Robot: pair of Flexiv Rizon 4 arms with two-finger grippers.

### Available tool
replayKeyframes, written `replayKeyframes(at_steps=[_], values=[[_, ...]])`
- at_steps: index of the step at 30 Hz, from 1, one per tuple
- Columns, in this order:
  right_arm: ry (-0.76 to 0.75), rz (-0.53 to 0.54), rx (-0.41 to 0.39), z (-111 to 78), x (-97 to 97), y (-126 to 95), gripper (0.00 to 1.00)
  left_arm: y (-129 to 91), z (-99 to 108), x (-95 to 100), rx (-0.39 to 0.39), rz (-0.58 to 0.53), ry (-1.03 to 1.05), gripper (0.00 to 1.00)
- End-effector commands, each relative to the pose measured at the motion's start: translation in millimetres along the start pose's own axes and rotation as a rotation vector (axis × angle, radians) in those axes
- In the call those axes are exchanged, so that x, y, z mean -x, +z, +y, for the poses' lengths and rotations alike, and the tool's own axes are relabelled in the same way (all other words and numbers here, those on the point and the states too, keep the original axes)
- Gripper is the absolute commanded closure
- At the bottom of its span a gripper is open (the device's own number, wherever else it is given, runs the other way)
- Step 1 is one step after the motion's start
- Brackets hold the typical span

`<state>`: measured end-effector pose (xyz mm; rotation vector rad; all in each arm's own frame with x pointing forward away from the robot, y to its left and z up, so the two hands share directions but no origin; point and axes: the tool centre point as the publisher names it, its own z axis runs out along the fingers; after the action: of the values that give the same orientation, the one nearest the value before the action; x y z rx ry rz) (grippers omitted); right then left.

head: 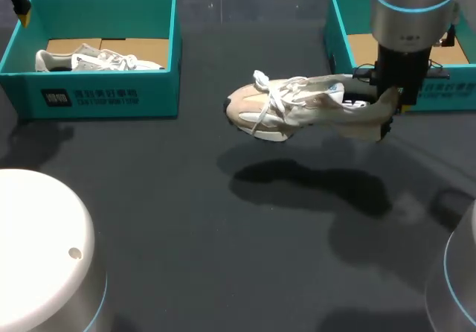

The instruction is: Take the shoe out of the shoebox, open the shoe tongue, remove and reinsert the insole, then place the shoe into the shoebox

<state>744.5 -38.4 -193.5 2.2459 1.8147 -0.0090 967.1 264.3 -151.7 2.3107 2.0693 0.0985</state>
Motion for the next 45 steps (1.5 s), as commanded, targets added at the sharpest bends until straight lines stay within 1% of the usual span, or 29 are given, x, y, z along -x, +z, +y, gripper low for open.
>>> replayKeyframes(at_steps=[1,4,6,11,14,16,31,35,36,38,42,45], values=[[-0.001,0.004,-0.004,1.5,1.3,-1,1.00,0,-1,-0.4,0.001,0.002,0.002,0.00],[-0.001,0.004,-0.004,1.5,1.3,-1,1.00,0,-1,-0.4,0.001,0.002,0.002,0.00],[-0.010,-0.036,-0.020,-13.2,-14.9,6,1.00,0,-1,-0.4,0.001,0.002,0.002,0.00],[-0.048,-0.042,-0.032,-49.1,-44.4,27,1.00,0,-1,-0.4,0.001,0.002,0.002,0.00],[-0.060,-0.020,-0.029,-69.6,-63.6,36,1.00,0,-1,-0.4,0.001,0.002,0.002,0.00],[-0.078,0.036,-0.031,-81.4,-77.8,42,1.00,0,-1,-0.4,0.001,0.002,0.002,0.00],[-0.078,0.036,-0.031,-81.4,-77.8,42,1.00,0,-1,-0.4,0.001,0.002,0.002,0.00],[-0.116,0.033,-0.080,-92.6,-95.1,70,1.00,0,-1,-0.4,0.001,0.002,0.002,0.00],[-0.123,0.046,-0.095,-95.2,-98.3,77,1.00,0,-1,-0.4,0.001,0.002,0.002,0.00],[-0.130,0.041,-0.113,-99.7,-105.3,87,1.00,0,-1,-0.4,0.001,0.002,0.002,0.00],[-0.127,0.051,-0.132,-105.5,-116.5,102,1.00,0,-1,-0.4,0.001,0.002,0.002,0.00],[-0.112,0.072,-0.134,-107.2,-121.0,112,1.00,0,-1,-0.4,0.001,0.002,0.002,0.00]])
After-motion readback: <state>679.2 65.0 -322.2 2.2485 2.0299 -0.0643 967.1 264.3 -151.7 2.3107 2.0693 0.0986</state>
